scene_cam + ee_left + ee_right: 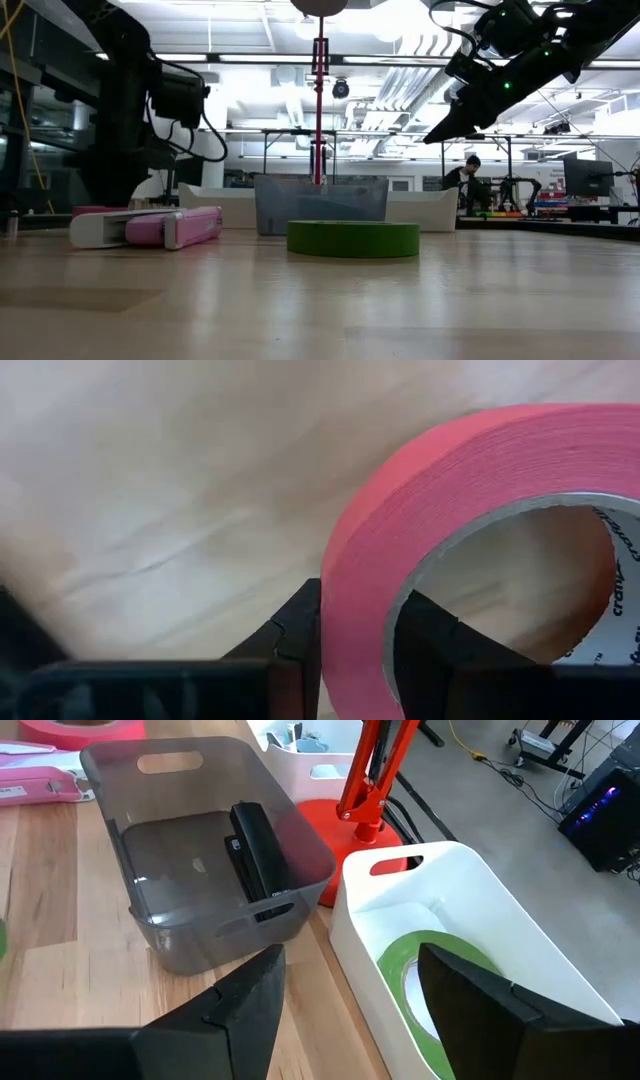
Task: Pick and place Stapler, Stapler remover, tape
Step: Put the pink tape into the right white bin
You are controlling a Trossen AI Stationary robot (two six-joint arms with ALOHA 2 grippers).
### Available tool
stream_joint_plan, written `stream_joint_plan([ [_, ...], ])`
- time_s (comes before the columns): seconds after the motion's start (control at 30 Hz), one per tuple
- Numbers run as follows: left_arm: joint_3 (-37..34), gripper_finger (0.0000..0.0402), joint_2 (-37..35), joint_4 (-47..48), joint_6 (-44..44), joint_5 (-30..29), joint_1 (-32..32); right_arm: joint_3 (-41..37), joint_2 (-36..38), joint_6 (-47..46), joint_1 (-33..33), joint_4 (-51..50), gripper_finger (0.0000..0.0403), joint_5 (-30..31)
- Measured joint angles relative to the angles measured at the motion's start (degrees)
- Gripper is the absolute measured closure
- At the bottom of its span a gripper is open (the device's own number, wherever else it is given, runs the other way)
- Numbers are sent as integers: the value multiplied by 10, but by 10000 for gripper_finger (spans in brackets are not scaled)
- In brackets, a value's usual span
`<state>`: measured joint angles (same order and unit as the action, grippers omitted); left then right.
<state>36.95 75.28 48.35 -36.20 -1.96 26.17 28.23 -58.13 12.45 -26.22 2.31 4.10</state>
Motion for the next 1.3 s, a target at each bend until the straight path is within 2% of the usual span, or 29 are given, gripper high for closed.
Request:
stream_joint_plan([
  [0.3,33,321,-1,29,19,-31,0,0,0,0,0,0,183,-3],
  [0.67,117,321,-1,43,68,-71,0,0,0,-6,0,6,183,-54],
  [1.0,190,321,-2,35,113,-112,-32,0,0,-16,0,56,183,-173],
  [1.17,219,321,-2,-13,135,-144,-80,0,-15,-21,1,97,183,-183],
  [1.3,223,321,-2,-122,183,-170,-114,0,-45,-18,13,125,183,-184],
])
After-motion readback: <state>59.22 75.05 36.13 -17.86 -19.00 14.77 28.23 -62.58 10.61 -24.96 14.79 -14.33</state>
